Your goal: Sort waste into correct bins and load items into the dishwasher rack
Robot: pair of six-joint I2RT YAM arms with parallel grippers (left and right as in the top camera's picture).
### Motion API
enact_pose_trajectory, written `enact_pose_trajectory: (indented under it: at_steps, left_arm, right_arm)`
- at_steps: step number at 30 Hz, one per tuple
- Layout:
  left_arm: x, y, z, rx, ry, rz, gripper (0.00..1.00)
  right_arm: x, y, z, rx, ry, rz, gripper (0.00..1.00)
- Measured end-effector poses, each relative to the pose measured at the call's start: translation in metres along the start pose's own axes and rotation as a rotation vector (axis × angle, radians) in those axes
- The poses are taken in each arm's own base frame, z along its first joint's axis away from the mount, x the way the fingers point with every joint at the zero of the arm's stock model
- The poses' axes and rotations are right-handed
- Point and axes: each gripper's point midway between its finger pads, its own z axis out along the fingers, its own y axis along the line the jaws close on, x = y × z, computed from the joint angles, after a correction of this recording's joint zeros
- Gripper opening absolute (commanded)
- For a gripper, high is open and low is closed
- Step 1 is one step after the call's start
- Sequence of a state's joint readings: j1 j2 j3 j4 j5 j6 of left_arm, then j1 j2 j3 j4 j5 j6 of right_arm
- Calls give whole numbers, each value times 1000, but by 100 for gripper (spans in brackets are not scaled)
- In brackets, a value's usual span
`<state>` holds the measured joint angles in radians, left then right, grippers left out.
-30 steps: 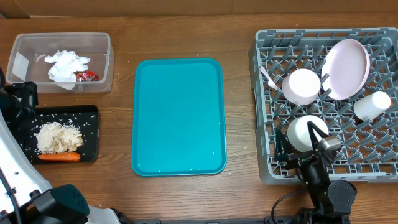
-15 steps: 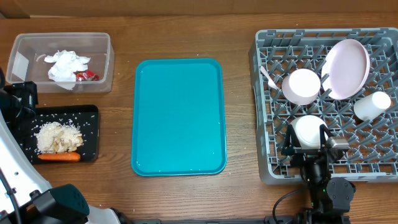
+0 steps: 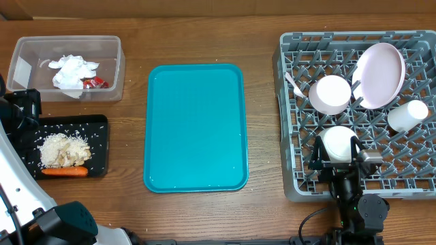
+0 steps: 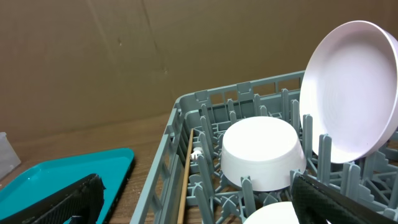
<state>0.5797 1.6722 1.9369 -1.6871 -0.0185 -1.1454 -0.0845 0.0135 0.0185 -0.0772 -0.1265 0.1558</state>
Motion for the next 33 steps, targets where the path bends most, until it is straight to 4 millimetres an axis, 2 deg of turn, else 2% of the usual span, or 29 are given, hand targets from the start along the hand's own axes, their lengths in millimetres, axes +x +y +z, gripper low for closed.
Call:
enact_pose_trajectory:
  at_steps: [4,10,15,17,20,21,23,25,26,27,29,33]
  left_arm:
    - [-2,1,0,-4,-10,0,100]
    - [-23,10,-2,-62,-133,29,100]
    - [-24,11,-2,-83,-141,235,100]
    - [-14,4,1,-61,-150,330,100]
    - [10,-22,9,96,-225,449,100]
    - [11,-23,9,106,-231,456,100]
    - [39,-39,17,267,-298,581,100]
    - [62,-40,29,365,-328,683,100]
    - [84,-31,44,410,-328,783,100]
    - [94,-33,50,475,-358,833,100]
    - [110,-24,65,583,-411,920,100]
    - [122,4,88,681,-464,980,100]
  right_arm:
    - [0,0,0,1,1,0,100]
    - [0,0,0,0,0,0,100]
    - [0,0,0,0,1,0,100]
    - [0,0,0,1,1,0,100]
    - [0,0,0,0,-2,0,100]
    - [0,0,0,0,-2,0,100]
    - [0,0,0,-1,-2,0,100]
    - [0,0,0,0,-2,0,100]
    - [-1,0,0,-1,-3,0,100]
    - [-1,0,0,0,-3,0,100]
    - [-1,0,0,0,-3,0,100]
    - [0,0,0,0,-2,0,100]
